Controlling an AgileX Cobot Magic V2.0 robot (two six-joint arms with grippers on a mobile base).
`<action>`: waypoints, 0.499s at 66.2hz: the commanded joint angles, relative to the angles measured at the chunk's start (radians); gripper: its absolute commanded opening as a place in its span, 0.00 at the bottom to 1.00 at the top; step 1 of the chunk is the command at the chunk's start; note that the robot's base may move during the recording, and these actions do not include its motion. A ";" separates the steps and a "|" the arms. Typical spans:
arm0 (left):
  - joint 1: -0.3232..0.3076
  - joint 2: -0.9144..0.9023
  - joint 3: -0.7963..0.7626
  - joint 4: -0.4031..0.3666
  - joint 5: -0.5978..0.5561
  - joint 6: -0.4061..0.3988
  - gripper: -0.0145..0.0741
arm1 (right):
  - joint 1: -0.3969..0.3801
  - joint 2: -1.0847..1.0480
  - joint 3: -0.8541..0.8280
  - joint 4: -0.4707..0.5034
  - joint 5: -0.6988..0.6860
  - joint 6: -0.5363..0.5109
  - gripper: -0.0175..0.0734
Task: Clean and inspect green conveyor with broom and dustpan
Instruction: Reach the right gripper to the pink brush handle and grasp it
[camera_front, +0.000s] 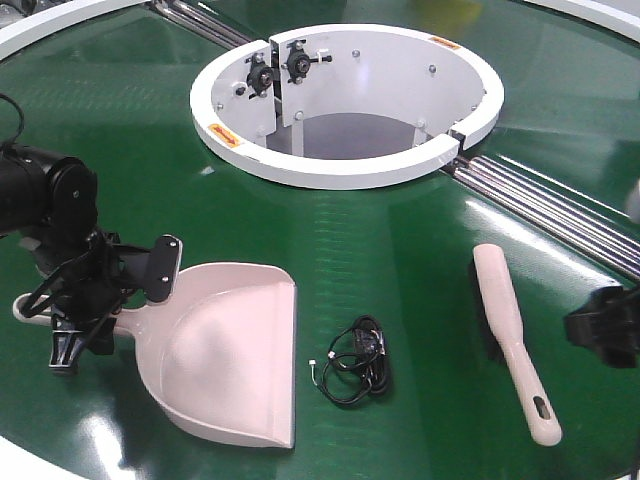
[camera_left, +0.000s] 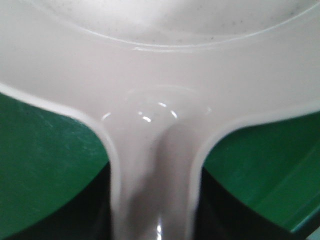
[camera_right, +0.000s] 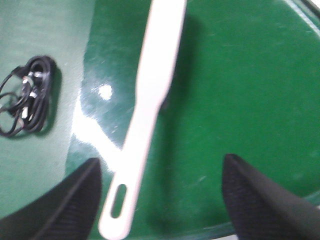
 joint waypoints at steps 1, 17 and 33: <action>-0.007 -0.048 -0.027 0.004 0.017 0.003 0.16 | 0.050 0.063 -0.066 -0.007 0.004 -0.006 0.78; -0.007 -0.048 -0.027 0.004 0.017 0.003 0.16 | 0.119 0.288 -0.184 -0.021 0.068 0.072 0.75; -0.007 -0.048 -0.027 0.004 0.017 0.003 0.16 | 0.119 0.497 -0.290 -0.037 0.112 0.146 0.75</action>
